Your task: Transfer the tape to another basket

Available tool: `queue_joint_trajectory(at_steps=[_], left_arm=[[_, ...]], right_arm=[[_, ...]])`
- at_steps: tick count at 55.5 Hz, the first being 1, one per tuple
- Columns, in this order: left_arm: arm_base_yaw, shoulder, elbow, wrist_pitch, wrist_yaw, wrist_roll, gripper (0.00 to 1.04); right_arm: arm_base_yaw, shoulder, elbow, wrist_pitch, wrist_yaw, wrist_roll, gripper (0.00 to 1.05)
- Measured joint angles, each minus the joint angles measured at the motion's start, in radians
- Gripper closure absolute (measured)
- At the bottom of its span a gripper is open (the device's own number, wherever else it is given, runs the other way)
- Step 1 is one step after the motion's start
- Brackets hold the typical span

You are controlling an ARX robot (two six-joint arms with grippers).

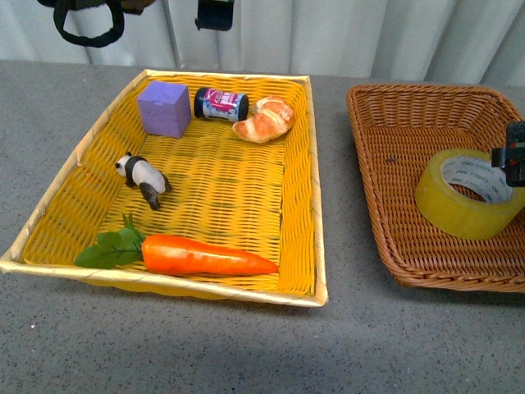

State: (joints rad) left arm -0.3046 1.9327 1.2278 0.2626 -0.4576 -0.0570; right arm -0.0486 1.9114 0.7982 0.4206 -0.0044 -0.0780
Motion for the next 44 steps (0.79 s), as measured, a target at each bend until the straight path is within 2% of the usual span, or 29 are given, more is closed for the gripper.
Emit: queue_joint_trajectory(at_steps=[9,14,15,18,20,23,26,28,31,38,40,42,44], left_arm=[[-0.016,-0.064,-0.039,0.051,-0.119,-0.005,0.06],[-0.019,-0.072,-0.046,0.054,-0.127,-0.005,0.06],[-0.018,-0.072,-0.053,0.071,-0.107,-0.001,0.07],[0.005,-0.090,-0.162,0.328,0.064,0.024,0.19],[0.018,-0.108,-0.240,0.459,0.150,0.031,0.27],[0.034,-0.146,-0.338,0.578,0.201,0.037,0.36],[0.061,-0.220,-0.454,0.672,0.227,0.041,0.48],[0.077,-0.263,-0.512,0.699,0.240,0.042,0.55],[0.104,-0.337,-0.610,0.729,0.258,0.045,0.70],[0.141,-0.430,-0.754,0.757,0.294,0.047,0.95],[0.150,-0.449,-0.780,0.760,0.301,0.047,1.00],[0.162,-0.491,-0.830,0.766,0.313,0.048,1.01],[0.169,-0.521,-0.859,0.768,0.325,0.049,1.01]], right_arm=[[0.006,-0.103,-0.105,0.225,0.071,0.002,0.07],[0.006,-0.120,-0.119,0.241,0.080,0.002,0.10],[0.006,-0.120,-0.119,0.241,0.080,0.002,0.09],[0.008,-0.117,-0.123,0.251,0.076,0.004,0.09],[0.007,-0.088,-0.159,0.405,0.025,0.023,0.15],[0.005,-0.061,-0.222,0.622,-0.025,0.040,0.24],[0.010,-0.069,-0.320,0.834,-0.023,0.052,0.37],[0.023,-0.101,-0.361,0.895,0.005,0.056,0.44],[0.039,-0.186,-0.422,0.918,0.007,0.060,0.58],[0.050,-0.298,-0.516,0.899,0.004,0.061,0.83],[0.050,-0.320,-0.534,0.891,0.004,0.061,0.88],[0.050,-0.369,-0.570,0.872,0.005,0.061,0.99],[0.049,-0.405,-0.591,0.859,0.006,0.060,1.04]])
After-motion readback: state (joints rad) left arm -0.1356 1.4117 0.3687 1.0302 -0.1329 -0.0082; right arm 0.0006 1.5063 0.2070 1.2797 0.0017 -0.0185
